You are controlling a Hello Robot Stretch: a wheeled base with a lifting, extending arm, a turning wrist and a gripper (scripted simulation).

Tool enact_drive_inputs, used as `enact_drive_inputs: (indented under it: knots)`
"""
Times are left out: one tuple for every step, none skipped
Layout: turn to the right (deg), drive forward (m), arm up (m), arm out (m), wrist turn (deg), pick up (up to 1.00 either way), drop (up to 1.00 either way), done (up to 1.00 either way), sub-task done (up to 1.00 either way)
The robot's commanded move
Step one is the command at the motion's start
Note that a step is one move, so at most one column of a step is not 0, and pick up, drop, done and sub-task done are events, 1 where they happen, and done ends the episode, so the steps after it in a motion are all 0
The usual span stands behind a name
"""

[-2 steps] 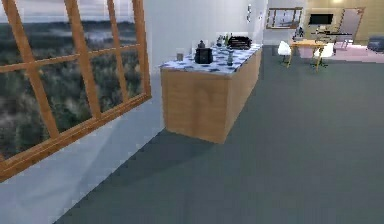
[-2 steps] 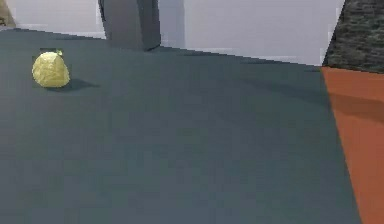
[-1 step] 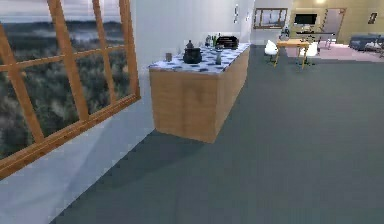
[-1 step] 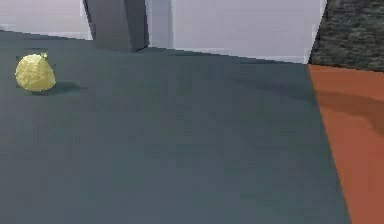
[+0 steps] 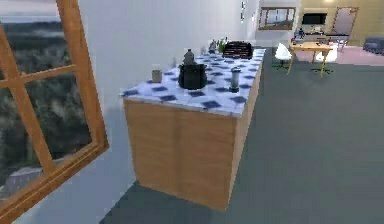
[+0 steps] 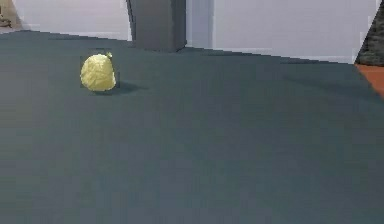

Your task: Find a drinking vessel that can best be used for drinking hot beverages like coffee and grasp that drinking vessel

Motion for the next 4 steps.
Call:
enact_drive_inputs:
  knots:
    - [3.0,0.0,0.0,0.0,0.0,0.0,0.0,0.0,0.0]
    - [0.0,0.7,0.0,0.0,0.0,0.0,0.0,0.0,0.0]
    - [-45.0,0.0,0.0,0.0,0.0,0.0,0.0,0.0,0.0]
    - [-45.0,0.0,0.0,0.0,0.0,0.0,0.0,0.0,0.0]
